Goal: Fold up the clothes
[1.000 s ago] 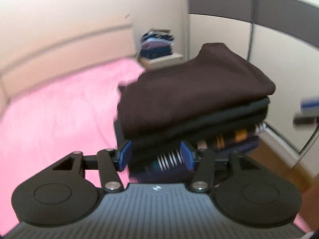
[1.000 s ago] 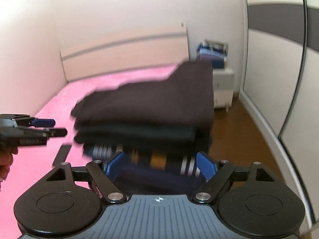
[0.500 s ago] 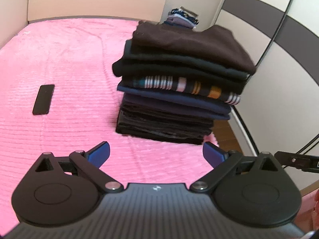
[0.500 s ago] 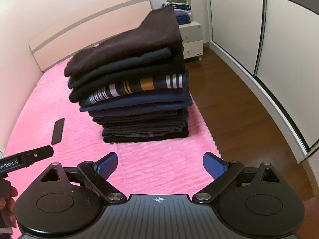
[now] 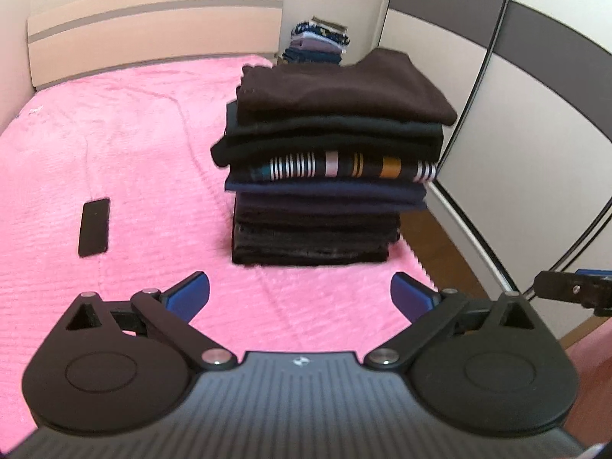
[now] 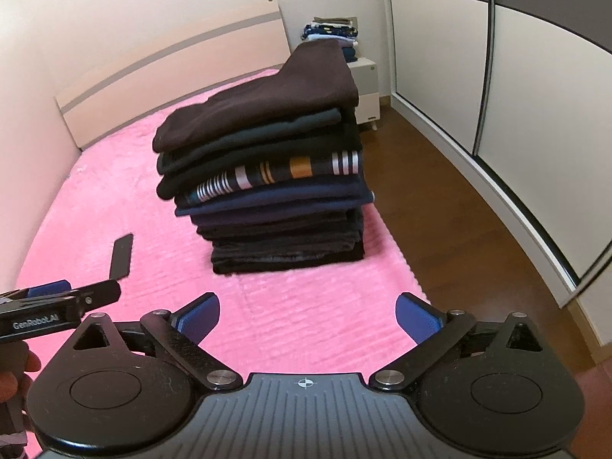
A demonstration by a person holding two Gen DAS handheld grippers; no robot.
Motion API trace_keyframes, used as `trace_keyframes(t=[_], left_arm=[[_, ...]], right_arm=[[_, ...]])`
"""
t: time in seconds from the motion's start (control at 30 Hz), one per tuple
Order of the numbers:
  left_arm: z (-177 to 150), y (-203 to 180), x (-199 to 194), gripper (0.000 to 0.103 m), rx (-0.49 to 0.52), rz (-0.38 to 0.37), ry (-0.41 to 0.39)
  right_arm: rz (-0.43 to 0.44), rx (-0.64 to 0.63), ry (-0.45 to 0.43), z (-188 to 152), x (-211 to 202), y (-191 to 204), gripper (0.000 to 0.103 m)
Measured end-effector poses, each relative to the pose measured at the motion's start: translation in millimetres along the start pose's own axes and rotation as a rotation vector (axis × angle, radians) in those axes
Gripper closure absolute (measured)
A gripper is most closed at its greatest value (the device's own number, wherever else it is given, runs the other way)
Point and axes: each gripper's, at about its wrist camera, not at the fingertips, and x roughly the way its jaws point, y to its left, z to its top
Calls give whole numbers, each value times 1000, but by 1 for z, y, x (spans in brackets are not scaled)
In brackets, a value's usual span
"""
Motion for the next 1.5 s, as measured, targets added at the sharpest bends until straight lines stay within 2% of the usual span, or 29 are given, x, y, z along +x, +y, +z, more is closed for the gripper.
trace_keyframes(t=[0.27, 0.4, 0.7, 1.0, 1.5], left_arm=[[-13, -14, -22, 3, -31, 14, 56], [-15, -27, -35, 3, -17, 72, 36], [-21, -45, -57, 3, -27, 127, 20], [-22, -50, -59, 3, -55, 150, 20], [-12, -59, -48, 2, 9, 191, 8]], right_arm=[[13, -62, 27, -12, -8, 6, 2], [37, -87, 18, -10, -13, 4, 2], [76, -82, 30, -11, -18, -8, 1], [58, -84, 30, 0, -21, -8, 1], [24, -76, 15, 14, -15, -11, 1]])
